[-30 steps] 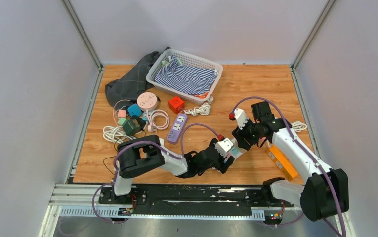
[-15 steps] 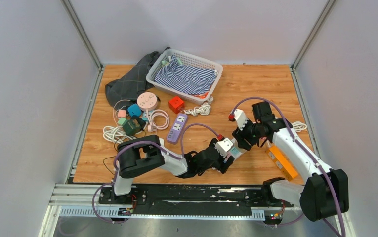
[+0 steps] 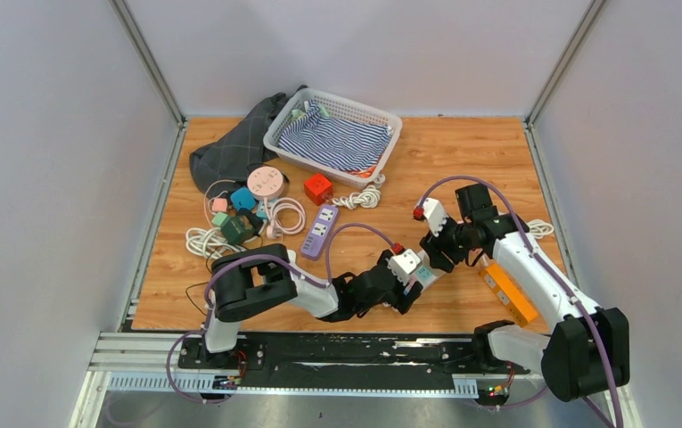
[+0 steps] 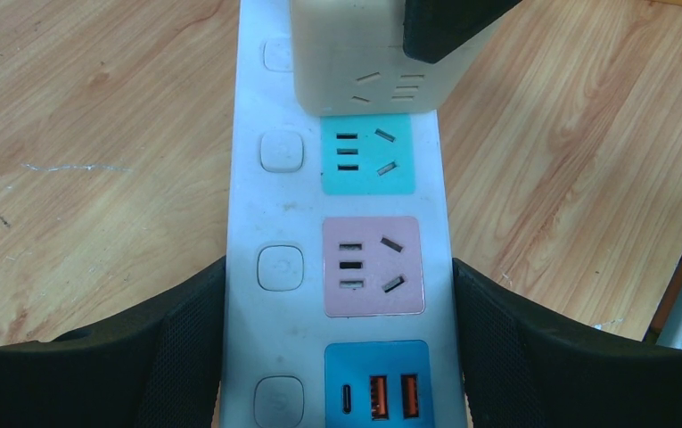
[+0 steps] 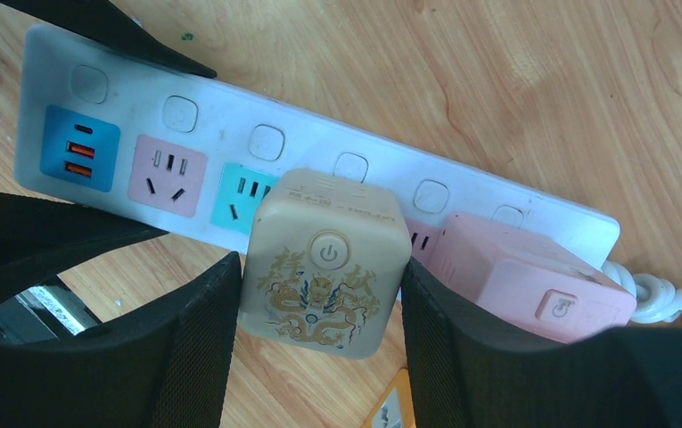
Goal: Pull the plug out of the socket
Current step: Remove the plug from the socket.
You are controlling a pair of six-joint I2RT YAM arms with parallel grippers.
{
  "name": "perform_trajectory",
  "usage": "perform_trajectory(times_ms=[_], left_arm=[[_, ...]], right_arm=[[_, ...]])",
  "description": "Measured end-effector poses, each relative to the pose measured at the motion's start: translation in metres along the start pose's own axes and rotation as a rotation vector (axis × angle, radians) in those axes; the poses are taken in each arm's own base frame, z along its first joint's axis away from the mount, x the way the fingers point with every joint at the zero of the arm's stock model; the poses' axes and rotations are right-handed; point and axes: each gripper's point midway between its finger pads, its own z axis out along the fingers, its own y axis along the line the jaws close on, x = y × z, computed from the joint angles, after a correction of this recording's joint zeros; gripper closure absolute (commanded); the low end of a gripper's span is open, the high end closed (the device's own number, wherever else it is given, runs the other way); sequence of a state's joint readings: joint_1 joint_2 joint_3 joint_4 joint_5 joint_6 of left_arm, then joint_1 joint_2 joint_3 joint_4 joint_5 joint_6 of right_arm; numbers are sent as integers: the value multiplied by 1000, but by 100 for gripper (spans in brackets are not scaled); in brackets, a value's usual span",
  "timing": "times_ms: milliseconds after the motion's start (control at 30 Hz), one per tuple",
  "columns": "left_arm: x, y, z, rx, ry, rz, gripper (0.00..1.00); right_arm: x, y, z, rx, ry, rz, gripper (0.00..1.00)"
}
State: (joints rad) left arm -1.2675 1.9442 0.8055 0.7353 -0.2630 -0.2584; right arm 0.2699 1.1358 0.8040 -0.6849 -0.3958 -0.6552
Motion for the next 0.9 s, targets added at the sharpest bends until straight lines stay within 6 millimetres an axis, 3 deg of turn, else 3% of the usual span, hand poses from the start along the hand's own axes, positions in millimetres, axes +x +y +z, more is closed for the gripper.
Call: perform_trajectory(times_ms=[900], left_arm=[[0, -3, 0, 14, 1, -1, 100]], right_arm=[[3, -3, -5, 35, 9, 45, 100]])
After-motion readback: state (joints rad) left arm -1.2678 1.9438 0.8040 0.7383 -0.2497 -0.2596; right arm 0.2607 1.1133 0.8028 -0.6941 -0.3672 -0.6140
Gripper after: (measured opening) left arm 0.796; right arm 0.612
